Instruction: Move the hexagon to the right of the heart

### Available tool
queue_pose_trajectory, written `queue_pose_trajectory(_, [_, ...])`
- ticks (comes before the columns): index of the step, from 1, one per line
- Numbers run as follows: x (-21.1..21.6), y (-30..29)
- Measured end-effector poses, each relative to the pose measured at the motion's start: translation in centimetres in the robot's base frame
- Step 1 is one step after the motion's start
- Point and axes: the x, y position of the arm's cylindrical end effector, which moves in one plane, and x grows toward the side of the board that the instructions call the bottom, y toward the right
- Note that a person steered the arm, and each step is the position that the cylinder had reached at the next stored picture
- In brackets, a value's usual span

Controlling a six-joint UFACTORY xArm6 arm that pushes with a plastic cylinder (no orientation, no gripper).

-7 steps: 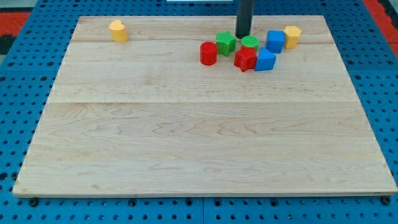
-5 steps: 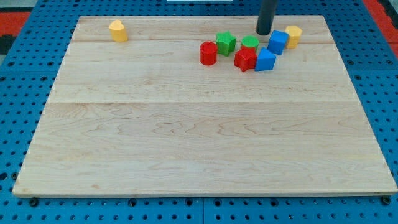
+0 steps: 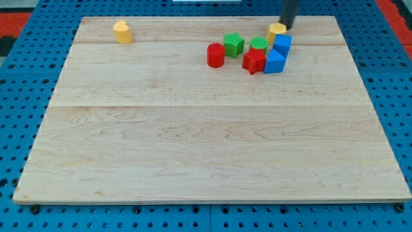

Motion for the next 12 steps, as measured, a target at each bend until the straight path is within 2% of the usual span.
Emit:
queue_pose_trajectory(2, [0.5, 5.4])
queue_pose_trajectory(3, [3.0, 3.8])
queue_pose_trajectory(4, [3.1, -2.2])
queue_pose_trajectory(5, [3.1, -2.6])
queue_pose_trajectory(7, [4.6, 0.2])
queue_pose_trajectory(8, [3.7, -7.6])
queue_pose_trajectory(9, [1.9, -10.9])
queue_pose_trajectory(10, [1.5, -7.0])
queue_pose_trajectory(11, [-2.4, -4.9])
queue_pose_trajectory(12, [-1.7, -11.5])
